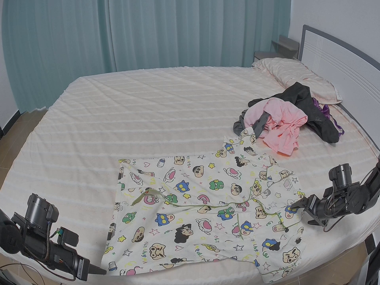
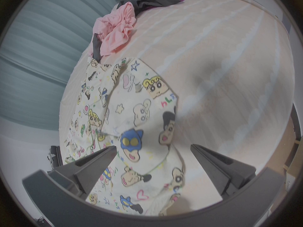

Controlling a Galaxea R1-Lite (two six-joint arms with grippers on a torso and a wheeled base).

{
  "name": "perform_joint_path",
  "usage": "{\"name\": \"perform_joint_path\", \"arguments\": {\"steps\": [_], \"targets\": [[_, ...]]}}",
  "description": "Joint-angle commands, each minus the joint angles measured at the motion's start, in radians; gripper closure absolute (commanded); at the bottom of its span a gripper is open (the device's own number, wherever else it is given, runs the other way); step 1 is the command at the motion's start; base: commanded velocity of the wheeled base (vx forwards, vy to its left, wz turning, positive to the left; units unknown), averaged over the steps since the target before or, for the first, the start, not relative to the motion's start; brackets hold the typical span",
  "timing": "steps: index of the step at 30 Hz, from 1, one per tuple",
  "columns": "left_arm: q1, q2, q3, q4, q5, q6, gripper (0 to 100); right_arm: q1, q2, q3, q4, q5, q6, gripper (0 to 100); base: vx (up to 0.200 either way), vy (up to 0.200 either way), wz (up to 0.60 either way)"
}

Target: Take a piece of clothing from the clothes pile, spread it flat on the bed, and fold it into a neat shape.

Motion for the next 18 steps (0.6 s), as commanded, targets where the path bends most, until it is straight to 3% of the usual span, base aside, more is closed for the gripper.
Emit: {"name": "perform_joint_path", "arguments": {"steps": [1, 2, 6, 9, 18], "targets": [[-0.002, -0.002, 0.001, 0.014, 0.001, 0.002, 100, -0.033, 0.053, -0.031, -0.016, 0.007, -0.003, 0, 0.000, 0.000, 0.00], [-0.007, -0.002, 0.003, 0.027, -0.001, 0.010, 100, -0.084, 0.050, -0.081, -0.039, 0.030, -0.005, 0, 0.000, 0.000, 0.00], [-0.007, -0.002, 0.027, 0.045, -0.001, 0.053, 100, -0.116, 0.055, -0.152, -0.042, 0.047, -0.022, 0, 0.000, 0.000, 0.00], [-0.007, -0.003, 0.035, 0.045, -0.002, 0.070, 100, -0.137, 0.084, -0.207, -0.039, 0.053, -0.080, 0, 0.000, 0.000, 0.00], [-0.007, -0.013, 0.035, 0.045, -0.042, 0.067, 100, -0.128, 0.253, -0.371, -0.014, 0.092, -0.192, 0, 0.000, 0.000, 0.00]]}}
